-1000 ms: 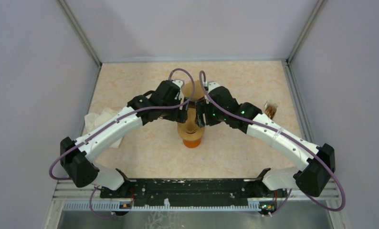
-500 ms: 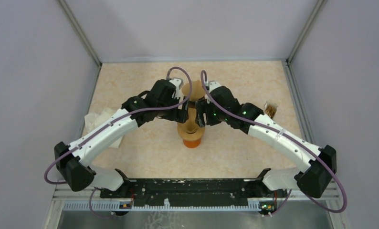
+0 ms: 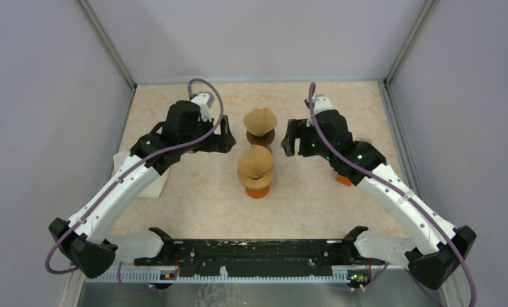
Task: Place the coffee filter in the dripper
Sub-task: Reset both arms
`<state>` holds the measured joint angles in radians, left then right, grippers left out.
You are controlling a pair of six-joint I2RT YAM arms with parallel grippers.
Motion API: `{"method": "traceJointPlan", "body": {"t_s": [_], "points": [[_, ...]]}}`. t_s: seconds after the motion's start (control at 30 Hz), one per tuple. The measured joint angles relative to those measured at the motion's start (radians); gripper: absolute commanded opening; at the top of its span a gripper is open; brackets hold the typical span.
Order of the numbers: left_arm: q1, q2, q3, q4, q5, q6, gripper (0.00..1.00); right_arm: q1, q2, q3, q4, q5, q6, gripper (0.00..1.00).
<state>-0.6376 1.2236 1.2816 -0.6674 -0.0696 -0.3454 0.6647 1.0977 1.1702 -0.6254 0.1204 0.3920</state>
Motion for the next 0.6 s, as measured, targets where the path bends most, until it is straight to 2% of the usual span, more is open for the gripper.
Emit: {"method": "traceJointPlan", "body": {"t_s": [0.33,0.6], "points": [[0.189,-0.228,-0.122,0.02,-0.021,0.007,0.99,-0.127,-0.229,-0.095,0.011,0.146,-0.043,0.89],[0.201,-0.526,-0.272,0.043,-0.189,0.034,1.0,-0.131,-0.478,-0.21,0.016,0.338,-0.115,0.94]]}}
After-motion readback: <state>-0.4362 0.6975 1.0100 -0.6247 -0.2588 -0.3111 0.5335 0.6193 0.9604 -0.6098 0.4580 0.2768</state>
